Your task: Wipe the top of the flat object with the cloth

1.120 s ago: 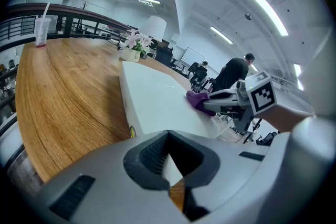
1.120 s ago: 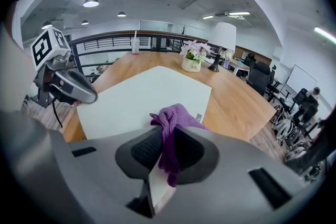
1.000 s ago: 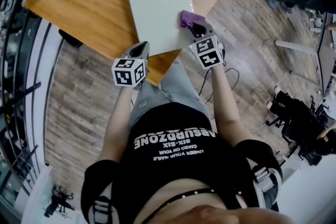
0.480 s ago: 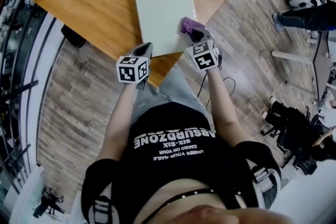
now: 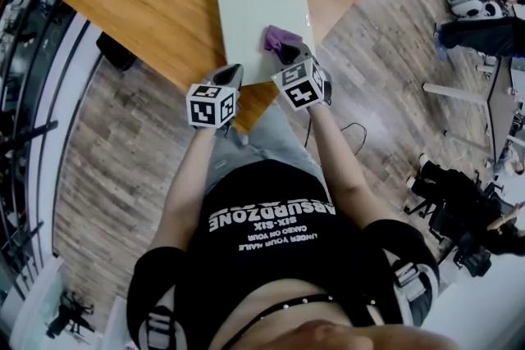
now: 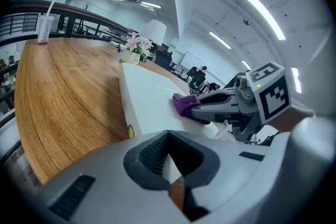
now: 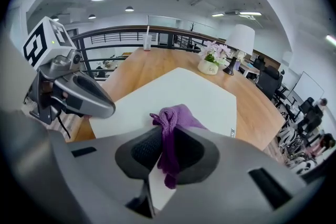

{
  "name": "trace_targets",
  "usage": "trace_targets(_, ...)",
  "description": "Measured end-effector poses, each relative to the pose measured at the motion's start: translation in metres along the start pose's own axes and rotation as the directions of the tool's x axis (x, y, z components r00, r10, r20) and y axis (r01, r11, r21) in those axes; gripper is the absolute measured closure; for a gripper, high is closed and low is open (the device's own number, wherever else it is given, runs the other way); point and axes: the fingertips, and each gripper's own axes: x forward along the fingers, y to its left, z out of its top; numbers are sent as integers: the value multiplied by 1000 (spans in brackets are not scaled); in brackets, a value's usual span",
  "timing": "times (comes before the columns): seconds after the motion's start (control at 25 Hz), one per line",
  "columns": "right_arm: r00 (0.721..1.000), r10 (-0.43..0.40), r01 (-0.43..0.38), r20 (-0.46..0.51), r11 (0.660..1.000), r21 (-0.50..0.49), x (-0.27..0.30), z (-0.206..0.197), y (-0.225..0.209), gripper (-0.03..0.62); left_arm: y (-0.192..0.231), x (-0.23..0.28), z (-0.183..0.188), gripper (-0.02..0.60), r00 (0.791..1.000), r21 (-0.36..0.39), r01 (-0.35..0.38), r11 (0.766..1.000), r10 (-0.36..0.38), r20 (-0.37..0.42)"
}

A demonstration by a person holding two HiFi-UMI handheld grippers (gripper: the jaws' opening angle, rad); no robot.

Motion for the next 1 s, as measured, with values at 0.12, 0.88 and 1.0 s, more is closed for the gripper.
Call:
trace_targets(0.12,1000,20,-19,5,1000,-25,6,10,13,531,-2,-1,-1,565,1000,7,11,1000,-11,1)
trace_targets(0.88,984,169,-152,50,958,-243,21,59,100,531,28,-60,-21,564,994,-103,-55,993,64,87)
trace_targets(1.0,984,172,-155,52,958,-241,18,56,107,531,29,-65,-23,564,994,-100,-55,993,64,87)
